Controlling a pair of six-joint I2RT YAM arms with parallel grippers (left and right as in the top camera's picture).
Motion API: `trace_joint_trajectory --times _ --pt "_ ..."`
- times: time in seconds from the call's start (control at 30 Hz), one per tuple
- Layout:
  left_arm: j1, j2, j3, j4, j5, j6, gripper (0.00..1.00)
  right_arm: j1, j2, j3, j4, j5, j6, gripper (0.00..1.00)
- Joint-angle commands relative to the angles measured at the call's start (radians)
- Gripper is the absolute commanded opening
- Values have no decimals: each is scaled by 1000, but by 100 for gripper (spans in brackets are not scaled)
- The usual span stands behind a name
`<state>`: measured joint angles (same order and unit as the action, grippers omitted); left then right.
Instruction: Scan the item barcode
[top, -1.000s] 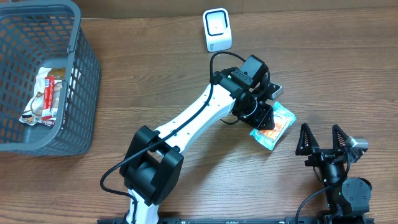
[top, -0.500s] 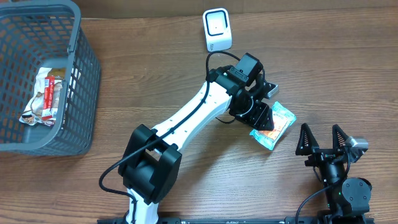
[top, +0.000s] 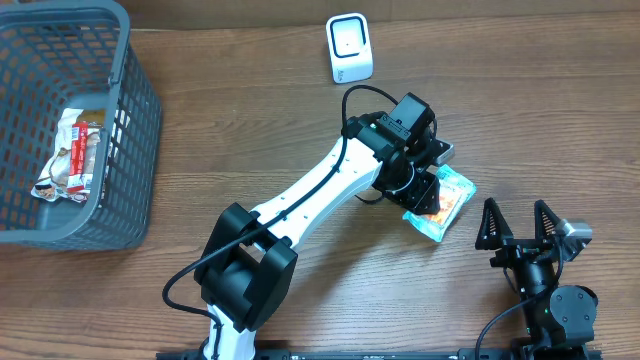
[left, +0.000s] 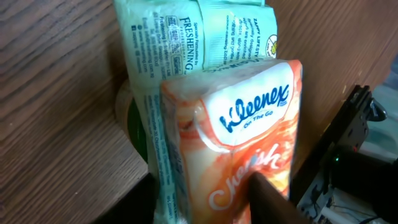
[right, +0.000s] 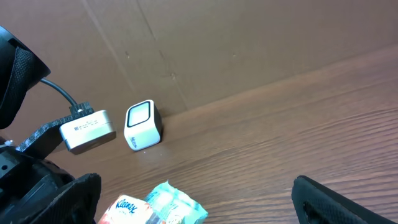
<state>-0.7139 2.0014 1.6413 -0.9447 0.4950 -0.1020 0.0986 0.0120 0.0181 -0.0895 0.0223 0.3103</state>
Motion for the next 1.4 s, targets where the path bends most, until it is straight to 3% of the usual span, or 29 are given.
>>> trace_joint_trajectory --times 0.0,0.27,1.03,1.2,1.37 --pt "1 22 16 3 -33 9 21 -5 -9 -10 7 -6 -3 100" --pt "22 11 18 -1 -26 9 4 -5 -9 -10 7 -6 -3 100" --pt "111 -168 24 -30 -3 10 4 -5 -9 -10 7 -6 -3 100" --pt "112 -168 24 -111 -255 -5 4 -5 -9 -10 7 -6 -3 100" --pt "113 -168 24 -192 -536 -116 4 -5 -9 -10 7 -6 -3 100"
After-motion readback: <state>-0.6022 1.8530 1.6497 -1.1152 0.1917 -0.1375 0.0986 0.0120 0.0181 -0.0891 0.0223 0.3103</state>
